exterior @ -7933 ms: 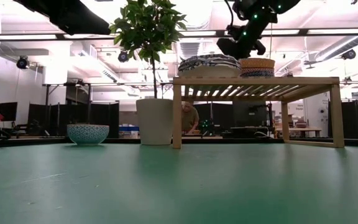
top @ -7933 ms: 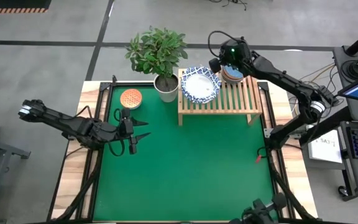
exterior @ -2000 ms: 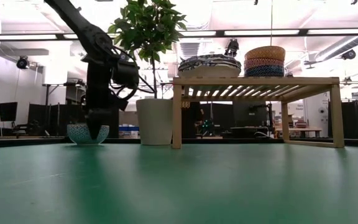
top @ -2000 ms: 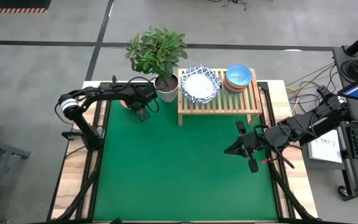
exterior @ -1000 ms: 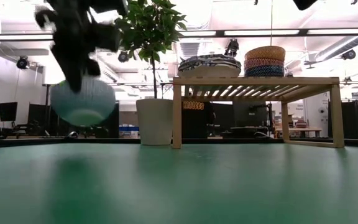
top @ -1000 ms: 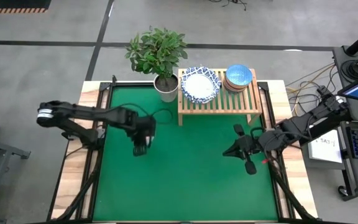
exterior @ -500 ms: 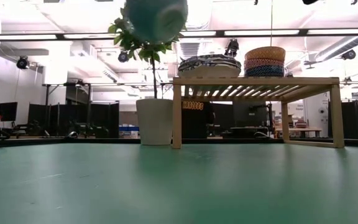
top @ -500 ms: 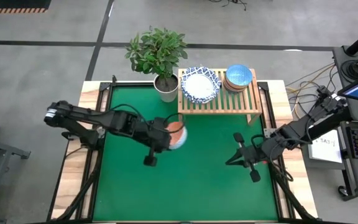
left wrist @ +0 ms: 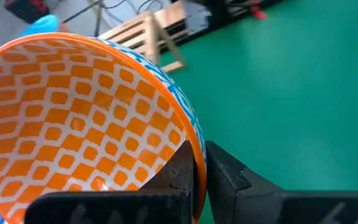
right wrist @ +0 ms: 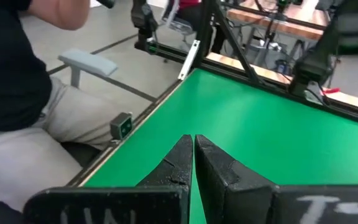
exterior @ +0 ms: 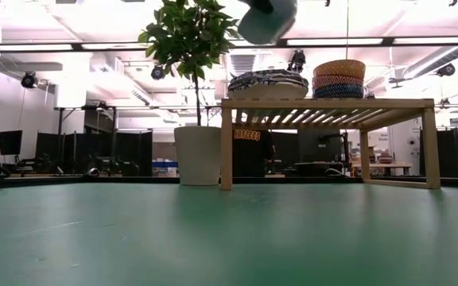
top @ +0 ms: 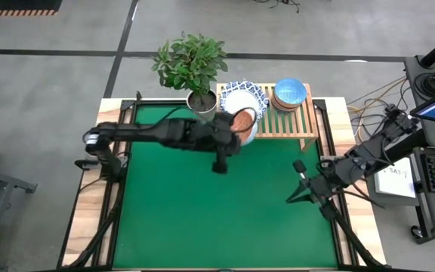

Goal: Place and stack bowls onto a shelf
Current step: Stack the orange bowl on top of the light blue bowl on the shelf

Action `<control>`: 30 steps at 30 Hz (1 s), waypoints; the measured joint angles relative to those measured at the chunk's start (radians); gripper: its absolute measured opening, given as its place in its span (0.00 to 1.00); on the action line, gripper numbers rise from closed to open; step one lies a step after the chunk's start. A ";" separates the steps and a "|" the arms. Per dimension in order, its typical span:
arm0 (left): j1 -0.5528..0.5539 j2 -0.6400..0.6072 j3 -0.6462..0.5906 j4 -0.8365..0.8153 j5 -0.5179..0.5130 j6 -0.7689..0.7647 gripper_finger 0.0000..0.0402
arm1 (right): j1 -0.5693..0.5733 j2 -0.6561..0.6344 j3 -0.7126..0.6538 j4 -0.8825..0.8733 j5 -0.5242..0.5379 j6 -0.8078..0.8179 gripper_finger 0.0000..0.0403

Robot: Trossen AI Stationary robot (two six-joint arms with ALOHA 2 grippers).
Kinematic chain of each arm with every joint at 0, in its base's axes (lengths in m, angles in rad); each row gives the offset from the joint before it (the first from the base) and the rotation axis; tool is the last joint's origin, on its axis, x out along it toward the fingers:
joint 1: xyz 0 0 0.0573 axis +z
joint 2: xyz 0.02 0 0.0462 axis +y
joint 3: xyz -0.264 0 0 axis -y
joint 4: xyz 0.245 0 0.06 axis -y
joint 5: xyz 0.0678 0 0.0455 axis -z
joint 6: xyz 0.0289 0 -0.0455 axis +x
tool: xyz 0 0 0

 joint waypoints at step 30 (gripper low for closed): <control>0.204 0.317 0.456 0.197 0.105 0.249 0.01 | 0.203 0.039 -0.001 0.047 0.089 0.015 0.02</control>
